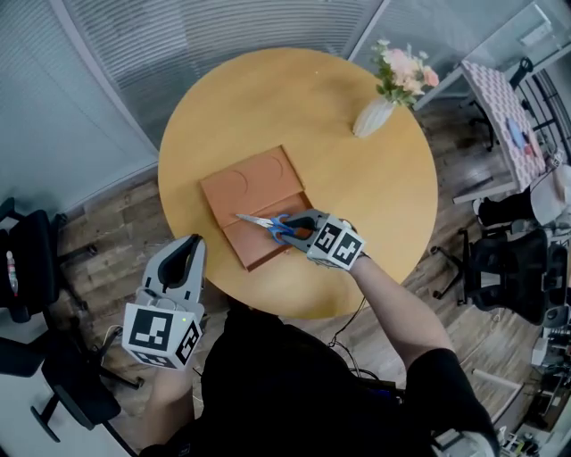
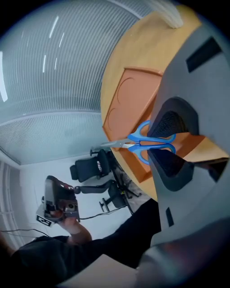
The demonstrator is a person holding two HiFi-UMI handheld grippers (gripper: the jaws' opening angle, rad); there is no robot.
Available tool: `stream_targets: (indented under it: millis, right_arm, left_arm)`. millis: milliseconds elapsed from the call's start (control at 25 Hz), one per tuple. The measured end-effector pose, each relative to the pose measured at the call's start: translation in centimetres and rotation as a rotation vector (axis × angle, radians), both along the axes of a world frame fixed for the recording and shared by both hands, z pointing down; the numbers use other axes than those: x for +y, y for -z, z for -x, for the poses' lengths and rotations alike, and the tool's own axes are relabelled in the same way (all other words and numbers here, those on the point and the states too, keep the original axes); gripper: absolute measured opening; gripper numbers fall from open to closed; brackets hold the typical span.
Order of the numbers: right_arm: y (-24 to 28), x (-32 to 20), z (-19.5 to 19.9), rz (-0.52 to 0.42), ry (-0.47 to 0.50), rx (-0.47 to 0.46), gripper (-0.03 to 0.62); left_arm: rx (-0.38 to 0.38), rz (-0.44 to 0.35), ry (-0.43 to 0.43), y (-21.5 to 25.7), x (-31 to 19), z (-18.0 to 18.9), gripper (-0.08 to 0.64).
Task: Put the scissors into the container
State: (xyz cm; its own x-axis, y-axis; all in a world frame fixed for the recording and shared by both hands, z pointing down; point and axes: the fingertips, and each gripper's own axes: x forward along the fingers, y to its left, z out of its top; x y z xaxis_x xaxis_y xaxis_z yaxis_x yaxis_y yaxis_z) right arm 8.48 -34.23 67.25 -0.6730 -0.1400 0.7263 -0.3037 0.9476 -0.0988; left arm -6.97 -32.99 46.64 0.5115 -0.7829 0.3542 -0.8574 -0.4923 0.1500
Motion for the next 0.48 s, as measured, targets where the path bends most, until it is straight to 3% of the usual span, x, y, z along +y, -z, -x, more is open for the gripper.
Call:
stream_targets:
  millis: [280, 480]
  right_arm:
    - [-3.5, 0.6, -0.1, -0.025, 0.237, 0.258, 0.095]
    - [-5.5, -0.1, -0.2, -0.003, 0.296, 0.381, 0.095]
  left_arm:
    - [0.01, -0.011, 0.016, 0.8, 0.1, 0.7, 0.028]
    - [0.014, -0.014, 0.032, 1.2, 0.2, 1.4, 0.028]
